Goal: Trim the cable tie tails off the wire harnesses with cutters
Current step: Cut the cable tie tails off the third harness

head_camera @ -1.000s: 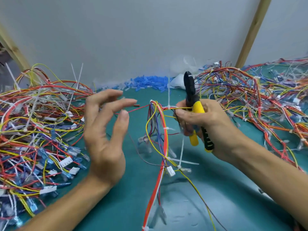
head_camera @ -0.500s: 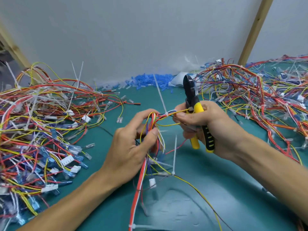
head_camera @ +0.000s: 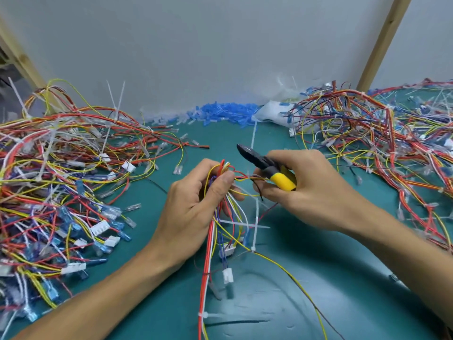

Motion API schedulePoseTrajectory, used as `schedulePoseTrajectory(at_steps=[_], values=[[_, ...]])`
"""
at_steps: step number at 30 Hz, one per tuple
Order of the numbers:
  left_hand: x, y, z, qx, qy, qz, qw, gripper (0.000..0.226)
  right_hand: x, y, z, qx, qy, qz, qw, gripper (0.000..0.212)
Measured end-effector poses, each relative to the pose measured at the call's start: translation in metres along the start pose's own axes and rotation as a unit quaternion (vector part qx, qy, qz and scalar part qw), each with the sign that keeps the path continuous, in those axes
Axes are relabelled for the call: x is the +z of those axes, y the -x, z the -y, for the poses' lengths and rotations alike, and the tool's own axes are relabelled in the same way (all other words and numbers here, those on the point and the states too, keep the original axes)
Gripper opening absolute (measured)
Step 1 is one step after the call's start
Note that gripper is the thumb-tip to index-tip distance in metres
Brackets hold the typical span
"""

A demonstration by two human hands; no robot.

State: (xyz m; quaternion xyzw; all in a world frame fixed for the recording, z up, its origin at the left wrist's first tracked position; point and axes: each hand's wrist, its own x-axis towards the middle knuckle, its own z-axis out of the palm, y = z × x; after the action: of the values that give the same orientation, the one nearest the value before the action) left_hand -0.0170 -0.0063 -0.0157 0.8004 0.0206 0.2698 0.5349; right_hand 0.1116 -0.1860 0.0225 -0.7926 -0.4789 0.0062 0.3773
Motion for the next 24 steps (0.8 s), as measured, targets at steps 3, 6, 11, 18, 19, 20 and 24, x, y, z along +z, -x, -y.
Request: schedulePoseTrajectory(at_steps=[3,6,11,18,19,20,24], values=[[-0.001,-0.001,-0.003,-0.02,0.052,0.0,0.998,0.027,-0.006,-0.002,-0.002,-0.025,0.035,-0.011,0.999,0.018],[-0.002,-0.001,-0.003,0.004,0.014,-0.014,1.0,0.02,-0.009,-0.004,-0.003,-0.037,0.085,-0.022,0.995,0.026],[-0.001,-0.002,-0.002,0.031,0.03,-0.037,0.998,0.013,-0.017,-0.005,-0.004,0.034,0.043,-0.06,0.997,0.047],[-0.004,-0.003,0.001,0.0,0.041,-0.067,0.997,0.017,-0.023,-0.011,0.005,0.222,-0.426,-0.048,0.875,0.053],[-0.004,-0.003,0.001,-0.001,0.035,-0.074,0.997,0.018,-0.026,-0.01,0.004,0.258,-0.483,-0.026,0.836,0.042],[-0.004,-0.003,0.001,-0.001,0.03,-0.079,0.996,0.019,-0.028,-0.008,0.004,0.291,-0.528,-0.012,0.798,0.034],[-0.005,-0.005,0.0,-0.005,0.033,-0.09,0.995,0.02,-0.025,-0.008,0.0,0.299,-0.487,-0.045,0.819,0.04]])
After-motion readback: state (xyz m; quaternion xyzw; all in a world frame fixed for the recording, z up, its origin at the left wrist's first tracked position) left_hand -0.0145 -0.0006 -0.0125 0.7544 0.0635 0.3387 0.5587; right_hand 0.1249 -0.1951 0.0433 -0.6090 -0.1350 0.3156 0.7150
